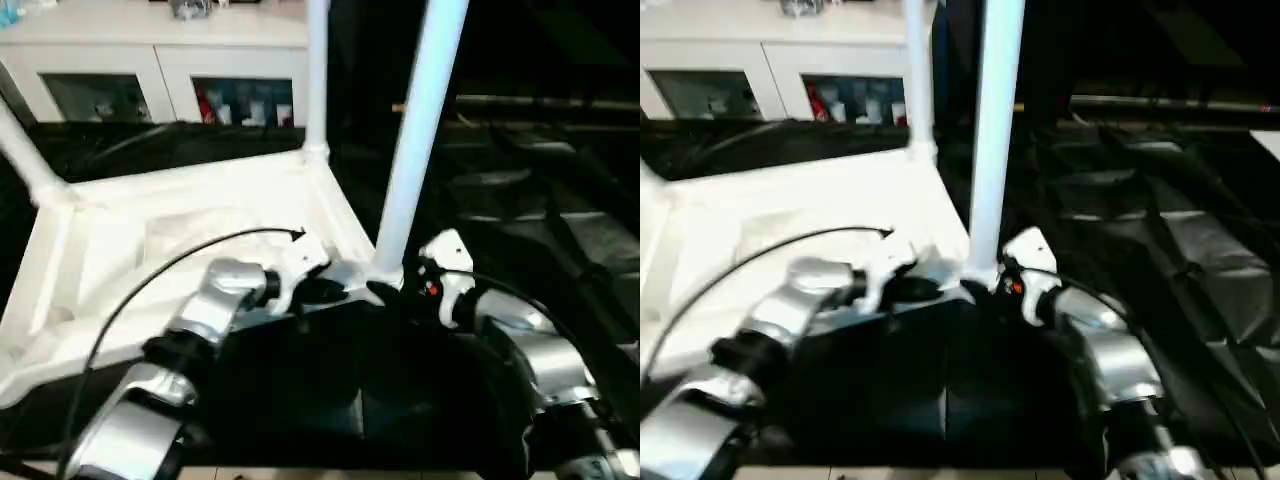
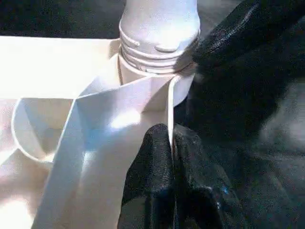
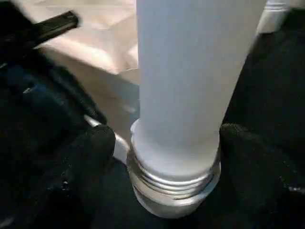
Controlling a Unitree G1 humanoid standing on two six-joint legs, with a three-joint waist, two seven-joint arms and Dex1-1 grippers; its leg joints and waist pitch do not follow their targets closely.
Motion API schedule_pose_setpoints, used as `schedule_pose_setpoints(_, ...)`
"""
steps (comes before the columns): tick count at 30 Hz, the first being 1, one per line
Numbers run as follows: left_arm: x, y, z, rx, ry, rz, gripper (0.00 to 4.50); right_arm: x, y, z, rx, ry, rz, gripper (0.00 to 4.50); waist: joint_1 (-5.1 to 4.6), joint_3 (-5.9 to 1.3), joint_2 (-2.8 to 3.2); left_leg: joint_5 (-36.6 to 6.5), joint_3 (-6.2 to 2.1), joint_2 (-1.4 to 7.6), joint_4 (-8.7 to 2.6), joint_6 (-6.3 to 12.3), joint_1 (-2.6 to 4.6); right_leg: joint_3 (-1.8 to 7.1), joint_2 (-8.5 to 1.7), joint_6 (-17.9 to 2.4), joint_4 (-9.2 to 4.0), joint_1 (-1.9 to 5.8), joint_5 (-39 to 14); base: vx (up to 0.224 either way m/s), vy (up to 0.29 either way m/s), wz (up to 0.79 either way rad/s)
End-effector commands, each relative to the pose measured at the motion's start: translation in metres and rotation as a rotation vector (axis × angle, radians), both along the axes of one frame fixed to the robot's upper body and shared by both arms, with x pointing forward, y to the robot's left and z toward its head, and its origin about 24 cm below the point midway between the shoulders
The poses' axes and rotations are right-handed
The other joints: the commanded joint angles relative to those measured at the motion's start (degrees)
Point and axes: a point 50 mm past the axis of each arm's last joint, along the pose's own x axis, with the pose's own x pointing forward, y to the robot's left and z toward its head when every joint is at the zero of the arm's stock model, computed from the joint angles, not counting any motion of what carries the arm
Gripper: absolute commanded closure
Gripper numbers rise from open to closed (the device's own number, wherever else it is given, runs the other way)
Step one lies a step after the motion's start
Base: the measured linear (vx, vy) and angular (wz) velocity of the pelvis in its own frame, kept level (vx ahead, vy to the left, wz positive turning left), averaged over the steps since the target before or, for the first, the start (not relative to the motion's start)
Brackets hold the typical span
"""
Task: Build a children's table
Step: Rotate leg to tighten
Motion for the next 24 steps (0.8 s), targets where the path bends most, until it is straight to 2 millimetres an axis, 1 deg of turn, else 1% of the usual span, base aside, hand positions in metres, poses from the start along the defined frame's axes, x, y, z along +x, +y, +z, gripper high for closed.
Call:
schedule_pose_setpoints(1, -0.014, -0.001, -0.004, -0.032, 0.083, -0.132, 4.5, -0.008, 0.008, -0.002, -0.006, 0.037, 0.124, 0.72, 0.29, -3.04, -0.8, -11.3, -1.07, 2.21, -3.69, 4.61, 0.63, 1.82, -2.86, -13.6, -4.08, 2.65, -8.8, 0.0, 0.0, 0.0)
schedule_pose_setpoints(2, -0.015, 0.002, -0.003, -0.027, 0.095, -0.147, 4.5, -0.009, 0.006, -0.003, -0.021, 0.043, 0.139, 0.72, 0.29, -3.06, -0.7, -11.5, -1.01, 2.29, -3.67, 4.58, 0.81, 1.84, -2.84, -14.1, -3.98, 2.5, -8.8, 0.0, 0.0, 0.0)
schedule_pose_setpoints(4, -0.017, 0.005, -0.003, -0.022, 0.103, -0.162, 4.5, -0.01, 0.004, -0.003, -0.036, 0.051, 0.153, 0.72, 0.26, -3.02, -0.65, -11.7, -0.89, 2.35, -3.66, 4.44, 0.9, 1.88, -2.77, -14.6, -4.09, 2.39, -8.7, 0.0, 0.0, 0.0)
schedule_pose_setpoints(5, -0.017, 0.007, -0.002, -0.024, 0.107, -0.169, 4.5, -0.01, 0.004, -0.003, -0.041, 0.056, 0.159, 0.72, 0.44, -3.04, -0.61, -11.4, -0.89, 2.47, -3.67, 4.33, 1.0, 1.9, -2.79, -14.8, -3.94, 2.36, -8.0, 0.0, 0.0, 0.0)
schedule_pose_setpoints(7, -0.017, 0.009, -0.002, -0.022, 0.106, -0.164, 4.5, -0.009, 0.004, -0.004, -0.047, 0.058, 0.162, 0.72, 0.67, -2.97, -0.54, -11.8, -0.85, 2.47, -3.71, 3.96, 1.08, 1.94, -2.78, -14.8, -3.9, 2.32, -8.3, 0.0, 0.0, 0.0)
schedule_pose_setpoints(8, -0.017, 0.011, -0.002, -0.021, 0.106, -0.162, 4.5, -0.009, 0.004, -0.003, -0.045, 0.059, 0.165, 0.72, 0.74, -2.95, -0.7, -12.0, -0.85, 2.4, -3.7, 3.73, 1.05, 1.96, -2.83, -14.6, -3.87, 2.38, -8.5, 0.0, 0.0, 0.0)
schedule_pose_setpoints(9, -0.017, 0.011, -0.002, -0.021, 0.106, -0.162, 4.5, -0.009, 0.004, -0.003, -0.045, 0.059, 0.165, 0.72, 0.76, -2.98, -0.68, -11.9, -0.86, 2.36, -3.68, 3.65, 1.02, 1.98, -2.86, -14.5, -3.86, 2.42, -8.5, 0.0, 0.0, 0.0)
schedule_pose_setpoints(10, -0.017, 0.012, -0.002, -0.019, 0.103, -0.154, 4.5, -0.008, 0.005, -0.003, -0.042, 0.06, 0.163, 0.72, 0.81, -2.99, -0.82, -12.0, -0.82, 2.35, -3.62, 3.5, 1.1, 2.01, -2.91, -14.3, -3.92, 2.39, -8.7, 0.0, 0.0, 0.0)
schedule_pose_setpoints(13, -0.018, 0.013, -0.002, -0.02, 0.106, -0.153, 4.5, -0.008, 0.006, -0.003, -0.031, 0.063, 0.164, 0.72, 0.82, -3.02, -0.78, -11.4, -0.81, 2.32, -3.58, 3.61, 1.03, 2.01, -2.87, -14.4, -3.82, 2.43, -8.1, 0.0, 0.0, 0.0)
schedule_pose_setpoints(15, -0.019, 0.014, -0.002, -0.021, 0.108, -0.154, 4.5, -0.007, 0.006, -0.003, -0.028, 0.065, 0.164, 1.05, 0.82, -3.03, -0.76, -11.2, -0.8, 2.29, -3.56, 3.7, 1.01, 1.99, -2.83, -14.4, -3.78, 2.44, -8.0, 0.0, 0.0, 0.0)
schedule_pose_setpoints(17, -0.019, 0.014, -0.002, -0.022, 0.111, -0.155, 4.5, -0.008, 0.007, -0.003, -0.026, 0.069, 0.172, 1.05, 0.83, -3.06, -0.76, -10.9, -0.82, 2.29, -3.52, 3.72, 1.02, 1.98, -2.85, -14.3, -3.75, 2.49, -7.7, 0.0, 0.0, 0.0)
schedule_pose_setpoints(19, -0.019, 0.014, -0.002, -0.023, 0.112, -0.153, 4.5, -0.008, 0.007, -0.003, -0.025, 0.071, 0.175, 1.39, 0.83, -3.11, -0.82, -10.5, -0.84, 2.28, -3.46, 3.9, 0.96, 1.97, -2.84, -14.4, -3.63, 2.57, -7.1, 0.0, 0.0, 0.0)
schedule_pose_setpoints(21, -0.02, 0.014, -0.002, -0.024, 0.112, -0.153, 4.5, -0.009, 0.007, -0.003, -0.022, 0.072, 0.174, 1.47, 0.84, -3.13, -0.8, -10.1, -0.79, 2.23, -3.38, 4.18, 0.99, 1.97, -2.8, -14.6, -3.61, 2.56, -6.5, 0.0, 0.0, 0.0)
schedule_pose_setpoints(23, -0.02, 0.014, -0.002, -0.025, 0.114, -0.154, 4.5, -0.009, 0.007, -0.004, -0.018, 0.074, 0.173, 1.65, 0.86, -3.11, -0.73, -10.1, -0.79, 2.24, -3.38, 4.18, 0.99, 1.96, -2.82, -14.6, -3.62, 2.56, -6.7, 0.0, 0.0, 0.0)
schedule_pose_setpoints(24, -0.02, 0.013, -0.002, -0.025, 0.116, -0.154, 4.5, -0.009, 0.007, -0.004, -0.016, 0.076, 0.172, 1.65, 0.85, -3.15, -0.77, -10.2, -0.77, 2.24, -3.35, 4.14, 1.05, 1.96, -2.79, -14.6, -3.62, 2.54, -6.8, 0.0, 0.0, 0.0)
